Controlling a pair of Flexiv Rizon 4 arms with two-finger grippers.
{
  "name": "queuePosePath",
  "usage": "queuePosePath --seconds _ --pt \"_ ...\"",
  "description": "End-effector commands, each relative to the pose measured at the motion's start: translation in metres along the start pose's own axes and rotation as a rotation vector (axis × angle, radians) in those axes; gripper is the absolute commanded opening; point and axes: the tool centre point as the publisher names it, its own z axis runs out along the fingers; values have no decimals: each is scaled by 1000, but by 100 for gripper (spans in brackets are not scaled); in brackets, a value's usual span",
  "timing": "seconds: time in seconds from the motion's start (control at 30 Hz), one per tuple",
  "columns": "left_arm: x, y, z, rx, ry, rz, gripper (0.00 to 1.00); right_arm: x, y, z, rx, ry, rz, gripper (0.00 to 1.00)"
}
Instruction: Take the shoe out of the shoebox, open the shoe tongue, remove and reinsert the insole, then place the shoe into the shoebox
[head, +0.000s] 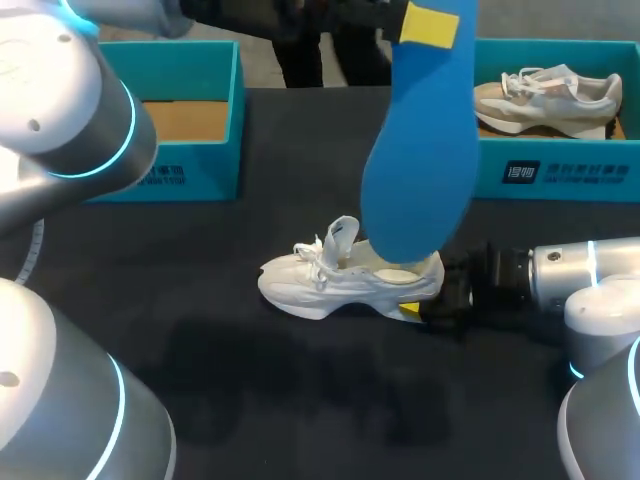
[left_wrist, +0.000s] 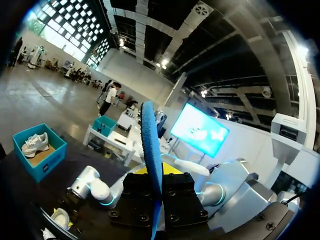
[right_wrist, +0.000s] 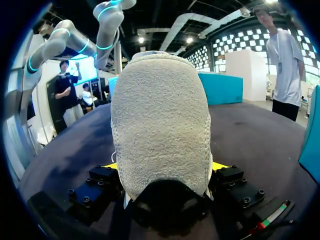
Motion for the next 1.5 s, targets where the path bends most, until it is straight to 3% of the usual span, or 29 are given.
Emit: queuePosePath --seconds 0.03,1.23,1.33,1.37,1.4,1.43,1.5 --pt "7 8 -5 -4 -3 2 0 1 -2 1 3 -2 1 0" --pt "10 11 -11 -17 -19 -29 0 1 -2 1 3 -2 1 0" --pt "10 11 -11 -17 -19 -29 0 -4 0 -8 9 -11 6 0" --pt "10 11 -11 -17 -19 -29 0 -4 0 -10 24 -17 1 23" --pt "10 11 -11 -17 -19 -29 0 -5 0 -11 25 -18 3 36" --pt "10 11 -11 -17 -19 -29 0 -6 0 -15 18 -18 12 100" --pt "10 11 -11 -17 -19 -29 0 -5 0 -18 35 -21 9 100"
